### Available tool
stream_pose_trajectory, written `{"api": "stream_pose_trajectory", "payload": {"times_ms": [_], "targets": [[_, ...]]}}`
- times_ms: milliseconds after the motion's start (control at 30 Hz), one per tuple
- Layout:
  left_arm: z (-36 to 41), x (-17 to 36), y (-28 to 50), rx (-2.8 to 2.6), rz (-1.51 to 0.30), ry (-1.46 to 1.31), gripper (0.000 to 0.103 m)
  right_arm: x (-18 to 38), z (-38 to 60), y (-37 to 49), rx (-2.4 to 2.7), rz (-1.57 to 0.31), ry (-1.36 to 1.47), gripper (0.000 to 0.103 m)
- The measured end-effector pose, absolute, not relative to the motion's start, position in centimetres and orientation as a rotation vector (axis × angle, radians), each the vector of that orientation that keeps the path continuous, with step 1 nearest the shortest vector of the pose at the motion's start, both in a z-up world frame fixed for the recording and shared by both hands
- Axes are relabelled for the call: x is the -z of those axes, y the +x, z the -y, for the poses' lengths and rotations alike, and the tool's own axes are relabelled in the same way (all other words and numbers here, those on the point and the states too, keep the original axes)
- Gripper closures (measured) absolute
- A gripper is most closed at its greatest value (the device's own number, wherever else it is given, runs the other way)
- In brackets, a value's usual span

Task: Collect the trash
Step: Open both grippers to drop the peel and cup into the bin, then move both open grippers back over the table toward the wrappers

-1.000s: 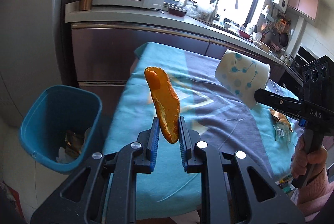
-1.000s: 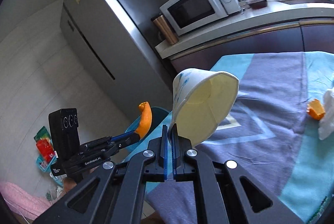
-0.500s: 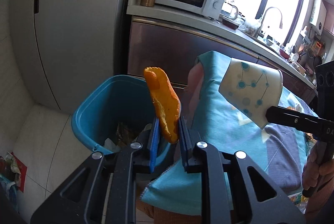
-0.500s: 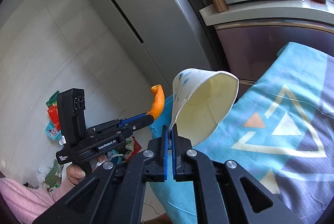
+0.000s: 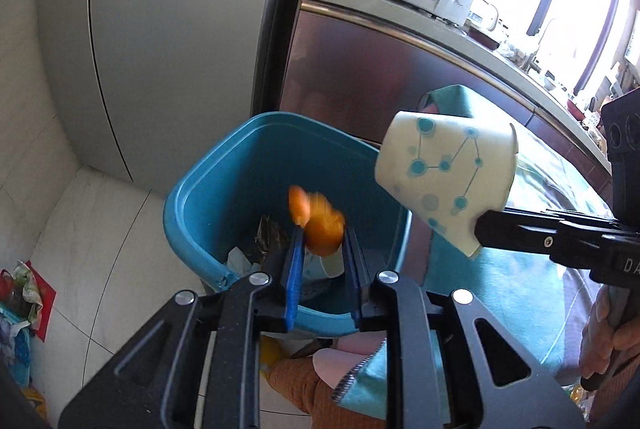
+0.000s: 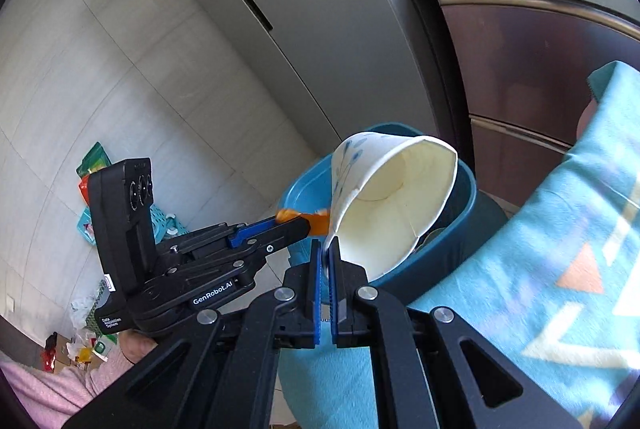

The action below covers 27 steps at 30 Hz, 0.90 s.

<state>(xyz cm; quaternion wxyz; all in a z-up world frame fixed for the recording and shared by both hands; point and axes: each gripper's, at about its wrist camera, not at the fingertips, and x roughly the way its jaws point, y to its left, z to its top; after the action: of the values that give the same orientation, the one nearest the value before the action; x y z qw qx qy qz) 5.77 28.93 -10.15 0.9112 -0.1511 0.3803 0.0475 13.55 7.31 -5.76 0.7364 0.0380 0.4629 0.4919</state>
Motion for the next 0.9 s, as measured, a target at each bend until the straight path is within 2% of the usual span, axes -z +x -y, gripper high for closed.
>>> {"api": "stream_pose_trajectory", "payload": {"times_ms": [400,667,900], "targets": [[-29.6,12.3,8.4,-0.127,-0.822,-0.348,0.085,7.9,-9.9,13.1,-1.053,-1.112,0.037,0.1],[-30.1,12.9,8.7,-0.146,-0.828,-0.365,0.086,8.5,-9.7,12.8,-1.039,-1.138,0.053,0.094],[-29.5,12.2,7.8,-0.126,-0.793,-0.352,0.075,7.7,-7.0,12.1,-1.036,-1.102,0.083,0.093]]}}
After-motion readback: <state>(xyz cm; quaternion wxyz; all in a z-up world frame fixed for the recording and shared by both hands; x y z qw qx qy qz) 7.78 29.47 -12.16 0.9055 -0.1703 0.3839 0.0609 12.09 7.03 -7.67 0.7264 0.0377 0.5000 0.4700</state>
